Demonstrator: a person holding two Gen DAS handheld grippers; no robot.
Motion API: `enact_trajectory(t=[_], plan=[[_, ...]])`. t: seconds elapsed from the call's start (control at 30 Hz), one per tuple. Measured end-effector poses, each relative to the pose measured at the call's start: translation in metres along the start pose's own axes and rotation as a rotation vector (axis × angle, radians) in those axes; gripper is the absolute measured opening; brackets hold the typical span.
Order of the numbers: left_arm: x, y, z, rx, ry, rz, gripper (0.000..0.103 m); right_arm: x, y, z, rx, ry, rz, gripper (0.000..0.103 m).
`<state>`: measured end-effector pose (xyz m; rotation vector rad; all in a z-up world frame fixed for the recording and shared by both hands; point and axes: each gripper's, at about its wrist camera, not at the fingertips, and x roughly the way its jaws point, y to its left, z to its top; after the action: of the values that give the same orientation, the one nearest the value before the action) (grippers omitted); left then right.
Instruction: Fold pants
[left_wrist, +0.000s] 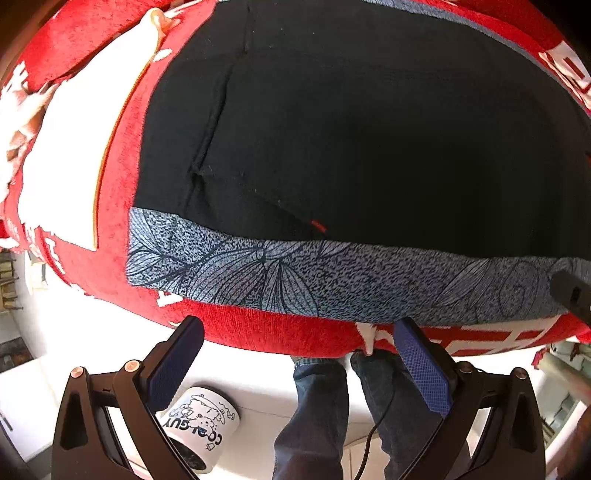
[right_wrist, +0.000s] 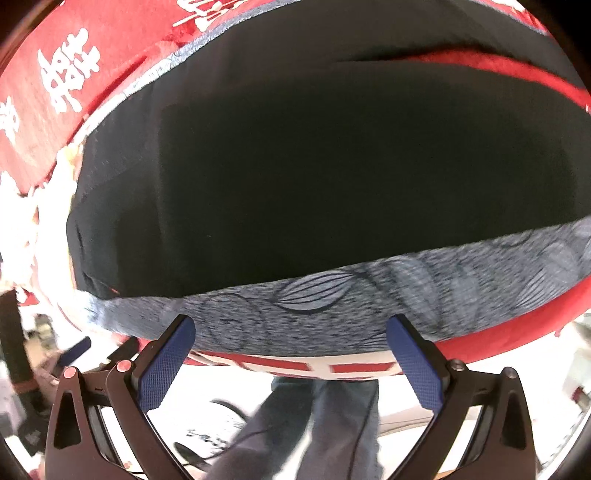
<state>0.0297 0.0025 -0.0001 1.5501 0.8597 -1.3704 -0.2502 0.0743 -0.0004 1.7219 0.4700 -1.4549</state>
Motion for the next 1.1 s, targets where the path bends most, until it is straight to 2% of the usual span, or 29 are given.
enact_trajectory(t=[0.1,0.37,0.4,0.5,0.57,0.63,0.7,0.77,0.83,1.0,1.07,1.1], plan=[[0.006,0.006,-0.004,0.019,-0.014,-0.045,0.103,0.003,0.008,-0.005,0.018,-0.009,0.024,0.103],[0.007,0.041,0.005,-0.004,-0.054,-0.127,0.103,0.008,0.025,-0.021,0.056,-0.029,0.175,0.103],[0.009,0.046,0.007,-0.01,-0.056,-0.151,0.103,0.009,0.027,-0.021,0.052,-0.028,0.208,0.103],[0.016,0.066,0.013,-0.061,-0.04,-0.284,0.103,0.018,0.032,-0.024,0.044,-0.011,0.314,0.102],[0.021,0.08,0.013,-0.108,-0.055,-0.396,0.103,0.03,0.035,-0.031,0.045,0.02,0.407,0.096],[0.023,0.087,0.008,-0.125,-0.089,-0.484,0.103,0.043,0.035,-0.037,0.05,0.05,0.47,0.063],[0.021,0.091,0.005,-0.129,-0.106,-0.545,0.103,0.06,0.034,-0.046,0.066,0.086,0.512,0.056],[0.025,0.095,0.0,-0.133,-0.1,-0.581,0.103,0.071,0.03,-0.051,0.078,0.089,0.543,0.055],[0.027,0.101,-0.005,-0.143,-0.1,-0.626,0.103,0.078,0.026,-0.052,0.085,0.067,0.572,0.055],[0.032,0.101,-0.007,-0.183,-0.091,-0.683,0.103,0.084,0.012,-0.043,0.16,-0.012,0.726,0.055],[0.032,0.101,-0.013,-0.19,-0.085,-0.705,0.103,0.09,0.009,-0.038,0.216,0.002,0.785,0.042],[0.033,0.101,-0.015,-0.203,-0.076,-0.716,0.103,0.09,0.008,-0.035,0.238,0.009,0.818,0.022]])
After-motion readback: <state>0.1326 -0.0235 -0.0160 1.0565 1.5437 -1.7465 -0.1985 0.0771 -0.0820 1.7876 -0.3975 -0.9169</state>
